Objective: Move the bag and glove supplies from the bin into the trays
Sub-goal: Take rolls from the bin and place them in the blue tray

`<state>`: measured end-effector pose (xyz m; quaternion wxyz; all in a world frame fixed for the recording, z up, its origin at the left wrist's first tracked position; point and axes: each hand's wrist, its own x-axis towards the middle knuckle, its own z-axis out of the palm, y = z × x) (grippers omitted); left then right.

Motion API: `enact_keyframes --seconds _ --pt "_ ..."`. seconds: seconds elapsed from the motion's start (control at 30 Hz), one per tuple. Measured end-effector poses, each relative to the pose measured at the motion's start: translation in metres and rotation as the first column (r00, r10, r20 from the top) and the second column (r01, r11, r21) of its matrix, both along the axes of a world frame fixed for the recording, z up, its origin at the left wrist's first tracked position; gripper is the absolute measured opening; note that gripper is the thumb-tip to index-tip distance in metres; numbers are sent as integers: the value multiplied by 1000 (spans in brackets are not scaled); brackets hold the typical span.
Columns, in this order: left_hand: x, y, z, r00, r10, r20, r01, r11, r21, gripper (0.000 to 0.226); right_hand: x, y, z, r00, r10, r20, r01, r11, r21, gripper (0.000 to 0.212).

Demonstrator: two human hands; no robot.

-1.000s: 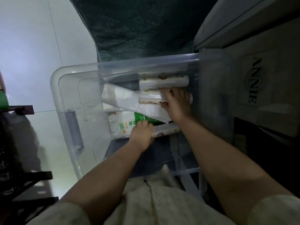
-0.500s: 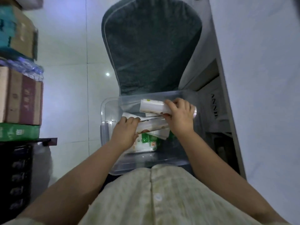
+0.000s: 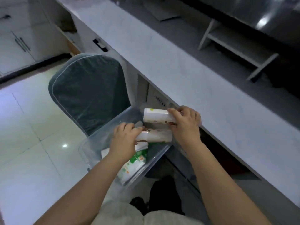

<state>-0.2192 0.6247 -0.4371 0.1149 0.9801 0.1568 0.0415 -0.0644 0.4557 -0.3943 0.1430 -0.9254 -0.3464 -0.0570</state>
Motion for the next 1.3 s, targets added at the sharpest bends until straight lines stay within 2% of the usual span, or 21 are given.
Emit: enact_keyframes --seconds 0.2,0.43,0.63,0.83,1.07,1.2,1.3 --pt "60 -94 51 948 -286 141 272 956 110 68 -3 -131 58 948 -282 147 268 957 113 54" --pt "117 -271 101 761 -515 395 520 848 103 63 -23 -327 110 764 -598 241 546 799 251 55" --pt "127 -464 119 658 -623 423 679 734 24 62 -73 -524 136 578 -767 278 728 639 249 54" --pt "134 -613 119 621 -679 391 730 683 26 62 -127 -688 133 447 -860 246 834 500 234 54" --pt "162 -707 120 676 -668 310 697 717 25 60 -145 -798 89 430 -894 127 883 446 144 56" --pt "186 -742 121 691 -666 281 686 727 38 60 -133 -827 57 464 -885 48 880 466 94 56" --pt "202 -770 117 663 -704 254 716 696 61 60 -112 -840 37 503 -864 -22 864 503 -5 58"
